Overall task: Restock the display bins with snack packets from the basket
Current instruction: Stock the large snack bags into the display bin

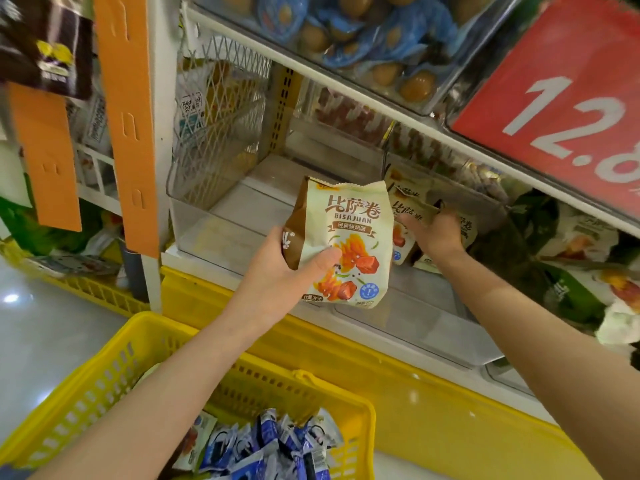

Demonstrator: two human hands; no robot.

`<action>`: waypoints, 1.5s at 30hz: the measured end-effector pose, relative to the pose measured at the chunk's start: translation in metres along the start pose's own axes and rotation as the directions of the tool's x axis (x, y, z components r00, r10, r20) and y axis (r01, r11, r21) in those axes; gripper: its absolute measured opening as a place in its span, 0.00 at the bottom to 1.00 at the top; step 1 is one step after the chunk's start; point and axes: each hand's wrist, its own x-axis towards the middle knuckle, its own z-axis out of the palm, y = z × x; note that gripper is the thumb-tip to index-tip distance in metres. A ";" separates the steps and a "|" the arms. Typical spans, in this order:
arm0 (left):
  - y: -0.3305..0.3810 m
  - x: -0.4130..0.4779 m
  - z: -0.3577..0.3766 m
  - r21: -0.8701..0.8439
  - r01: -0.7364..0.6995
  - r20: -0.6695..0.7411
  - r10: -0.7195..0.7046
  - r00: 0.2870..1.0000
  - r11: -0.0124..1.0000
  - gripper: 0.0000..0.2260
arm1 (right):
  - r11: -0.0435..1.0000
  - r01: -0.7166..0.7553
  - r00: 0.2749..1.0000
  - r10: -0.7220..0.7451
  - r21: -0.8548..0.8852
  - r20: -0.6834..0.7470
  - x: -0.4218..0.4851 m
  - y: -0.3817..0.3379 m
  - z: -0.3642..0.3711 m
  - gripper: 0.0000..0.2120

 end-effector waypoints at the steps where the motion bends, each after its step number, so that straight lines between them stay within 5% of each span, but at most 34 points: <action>1: 0.000 -0.002 0.000 -0.008 -0.009 0.020 0.009 1.000 1.000 0.20 | 0.997 0.060 0.998 -0.058 0.058 -0.034 -0.014 -0.008 -0.008 0.28; 6: -0.010 -0.014 0.004 0.053 -0.065 0.164 0.055 0.985 0.996 0.19 | 0.872 0.400 0.916 -0.388 0.282 -0.100 -0.101 -0.041 -0.057 0.19; 8: -0.015 -0.019 0.009 0.123 -0.119 0.202 0.093 0.975 0.985 0.22 | 0.848 0.507 0.835 -0.527 0.156 0.158 -0.130 -0.048 -0.069 0.24; 10: -0.017 -0.027 0.014 0.181 -0.201 0.217 0.160 0.963 0.963 0.21 | 0.735 0.662 0.721 -0.570 -0.148 0.394 -0.151 -0.045 -0.073 0.35; 15: -0.008 -0.037 0.025 0.336 -0.424 0.230 0.363 0.903 0.841 0.17 | 0.603 0.771 0.634 -0.695 -0.205 0.340 -0.170 -0.029 -0.087 0.37; 20: 0.009 -0.021 0.057 0.411 -0.594 0.365 0.473 0.802 0.691 0.27 | 0.653 0.725 0.687 -0.704 -0.219 0.180 -0.163 -0.006 -0.109 0.27; 24: 0.012 0.001 0.088 0.499 -0.566 0.297 0.485 0.823 0.656 0.24 | 0.778 0.544 0.807 -0.587 -0.315 -0.058 -0.142 0.012 -0.126 0.26; 27: -0.006 0.014 0.094 0.663 -0.534 0.282 0.485 0.828 0.525 0.24 | 0.818 0.429 0.856 -0.504 -0.384 -0.116 -0.124 0.022 -0.131 0.32; 30: -0.026 0.015 0.095 0.786 -0.515 0.325 0.479 0.815 0.343 0.26 | 0.806 0.397 0.852 -0.501 -0.440 -0.149 -0.107 0.027 -0.129 0.33; 33: -0.035 0.017 0.093 0.783 -0.543 0.355 0.500 0.790 0.304 0.22 | 0.838 0.372 0.862 -0.472 -0.399 -0.186 -0.096 0.029 -0.125 0.27; 37: -0.043 0.016 0.091 0.757 -0.635 0.452 0.577 0.680 0.155 0.20 | 0.835 0.349 0.813 -0.496 -0.425 -0.306 -0.089 0.042 -0.123 0.20; 42: -0.049 0.019 0.091 0.756 -0.639 0.438 0.615 0.656 0.143 0.16 | 0.643 0.320 0.851 -0.518 -0.696 -0.086 -0.058 0.051 -0.090 0.22; 45: -0.049 0.021 0.091 0.750 -0.645 0.442 0.616 0.652 0.145 0.17 | 0.581 0.330 0.914 -0.394 -0.744 0.097 -0.024 0.056 -0.072 0.23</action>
